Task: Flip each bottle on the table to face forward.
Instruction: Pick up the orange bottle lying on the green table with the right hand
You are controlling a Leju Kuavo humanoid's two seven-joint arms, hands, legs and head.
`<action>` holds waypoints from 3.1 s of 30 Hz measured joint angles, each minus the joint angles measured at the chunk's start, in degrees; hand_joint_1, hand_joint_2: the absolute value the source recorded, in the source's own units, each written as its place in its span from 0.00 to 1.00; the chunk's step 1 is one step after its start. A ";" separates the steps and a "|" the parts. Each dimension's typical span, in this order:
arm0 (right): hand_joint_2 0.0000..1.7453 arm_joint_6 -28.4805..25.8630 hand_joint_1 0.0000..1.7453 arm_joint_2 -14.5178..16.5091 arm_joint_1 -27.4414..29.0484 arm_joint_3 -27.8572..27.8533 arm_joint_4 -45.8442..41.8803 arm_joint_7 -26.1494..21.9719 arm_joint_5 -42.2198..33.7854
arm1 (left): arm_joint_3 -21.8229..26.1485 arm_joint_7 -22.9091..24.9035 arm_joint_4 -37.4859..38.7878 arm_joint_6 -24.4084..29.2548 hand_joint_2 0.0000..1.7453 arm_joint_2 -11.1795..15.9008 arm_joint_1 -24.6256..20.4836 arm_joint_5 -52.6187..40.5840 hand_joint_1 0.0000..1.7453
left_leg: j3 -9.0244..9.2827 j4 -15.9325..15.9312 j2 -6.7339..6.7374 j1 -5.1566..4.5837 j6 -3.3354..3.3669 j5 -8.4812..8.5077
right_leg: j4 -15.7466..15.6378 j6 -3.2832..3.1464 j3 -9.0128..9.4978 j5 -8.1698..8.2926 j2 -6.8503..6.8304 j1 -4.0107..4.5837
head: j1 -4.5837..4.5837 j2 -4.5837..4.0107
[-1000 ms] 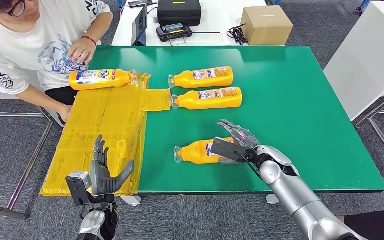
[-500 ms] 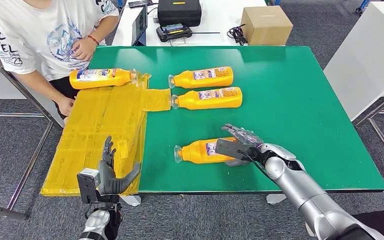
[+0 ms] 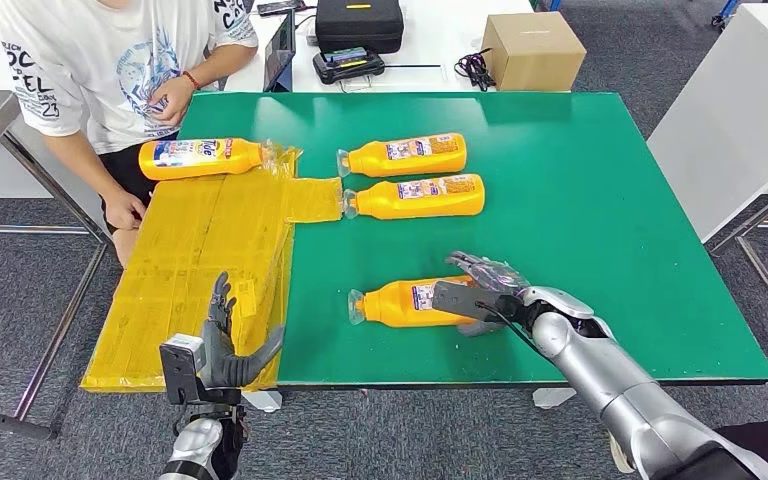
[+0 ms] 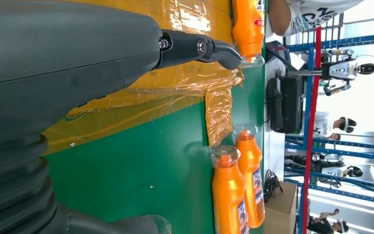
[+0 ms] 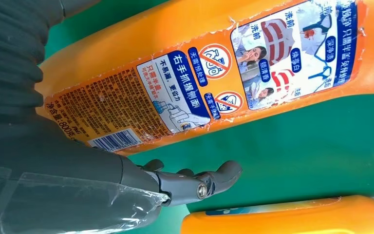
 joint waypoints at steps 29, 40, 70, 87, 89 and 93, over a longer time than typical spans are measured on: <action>1.00 0.70 1.00 2.66 -9.22 15.85 11.27 1.40 4.26 | 0.17 -0.03 3.46 -2.18 1.00 -0.22 -2.12 3.01 0.00 | 0.25 0.00 0.05 0.00 0.00 0.00 | -0.01 0.00 0.20 0.01 0.02 0.00 | 0.01 0.00; 1.00 -27.23 1.00 7.38 8.77 2.25 -3.48 -4.21 6.07 | 0.22 1.71 -0.05 -2.38 1.00 -0.67 0.85 2.98 0.00 | 0.05 -0.01 0.00 0.08 -0.06 -0.06 | 0.01 -0.03 0.04 -0.03 0.00 0.15 | 0.00 0.00; 1.00 -37.85 1.00 22.57 31.88 -27.00 -31.79 -20.85 3.09 | -5.83 11.01 -11.73 -16.19 1.00 -0.71 5.25 15.22 0.00 | -0.12 -0.03 -0.02 0.06 -0.06 -0.06 | -0.01 -0.06 -0.11 -0.07 -0.09 0.07 | 0.02 0.00; 1.00 -35.58 1.00 33.02 27.11 -18.27 -4.44 -27.18 3.29 | -15.89 14.45 -14.24 -23.31 1.00 0.79 5.36 17.75 0.00 | -0.13 -0.04 -0.03 0.18 -0.08 -0.04 | 0.01 -0.08 -0.12 -0.08 -0.09 0.16 | 0.02 0.00; 1.00 -35.60 1.00 33.22 26.68 -17.89 -3.51 -27.18 3.20 | -15.93 14.45 -14.24 -23.31 1.00 0.96 5.35 17.75 0.00 | -0.13 -0.04 -0.03 0.16 -0.08 -0.05 | 0.00 -0.08 -0.12 -0.08 -0.08 0.15 | 0.02 0.00; 1.00 -35.60 1.00 33.39 25.96 -17.21 -2.10 -27.18 2.93 | -15.98 14.46 -14.24 -23.31 1.00 1.26 5.31 17.74 0.00 | -0.13 -0.04 -0.03 0.16 -0.08 -0.05 | 0.00 -0.08 -0.12 -0.08 -0.08 0.15 | 0.02 0.00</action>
